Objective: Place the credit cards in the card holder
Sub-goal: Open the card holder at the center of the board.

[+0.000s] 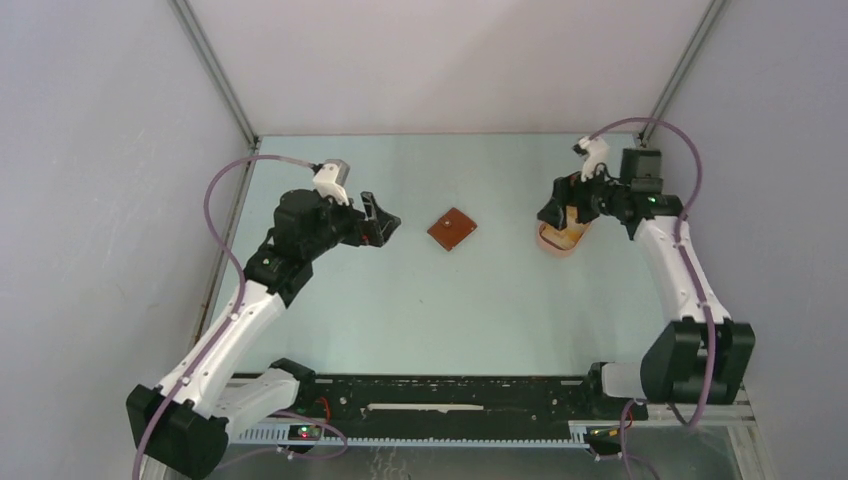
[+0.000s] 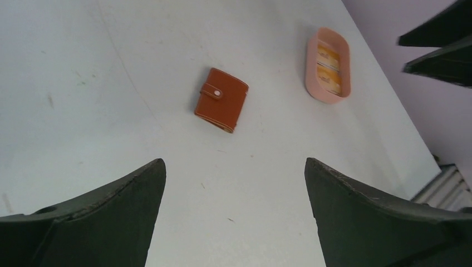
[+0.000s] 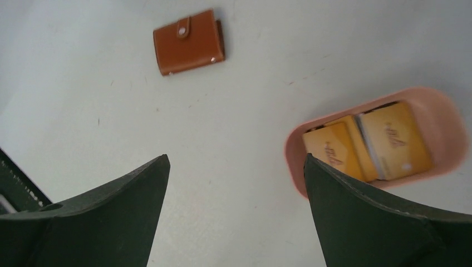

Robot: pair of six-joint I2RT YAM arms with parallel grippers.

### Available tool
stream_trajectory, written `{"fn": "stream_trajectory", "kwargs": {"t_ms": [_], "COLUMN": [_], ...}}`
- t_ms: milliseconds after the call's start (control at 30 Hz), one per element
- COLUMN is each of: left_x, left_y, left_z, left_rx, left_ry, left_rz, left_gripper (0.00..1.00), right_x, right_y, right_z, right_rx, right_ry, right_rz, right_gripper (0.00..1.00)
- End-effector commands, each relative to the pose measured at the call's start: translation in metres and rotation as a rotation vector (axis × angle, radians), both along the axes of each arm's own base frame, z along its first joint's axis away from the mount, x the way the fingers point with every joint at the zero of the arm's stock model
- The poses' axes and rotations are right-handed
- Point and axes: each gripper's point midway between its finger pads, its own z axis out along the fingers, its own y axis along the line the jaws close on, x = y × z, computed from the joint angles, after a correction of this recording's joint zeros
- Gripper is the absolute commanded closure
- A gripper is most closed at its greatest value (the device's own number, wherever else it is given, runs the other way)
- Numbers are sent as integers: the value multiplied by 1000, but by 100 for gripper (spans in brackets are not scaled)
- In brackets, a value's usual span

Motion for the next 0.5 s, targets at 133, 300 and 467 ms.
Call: {"fn": "stream_trajectory", "kwargs": {"t_ms": [133,300,467], "left_x": [13,20,21], "left_y": [-15,-13,-11], "left_z": [-13,-26,-27], "left_rx": [-159,-187,-184], "left_ry": [178,266,265], "left_rz": [-80,-79,-75], "left_gripper": [5,7,7], "right_x": [5,39,86], "right_y": [80,124,148], "right_z": [-51,-62,-92], "right_rx": [-66,5,11], "right_ry": [133,298,481], "right_rz": [203,275,287], "right_gripper": [0,6,18]}}
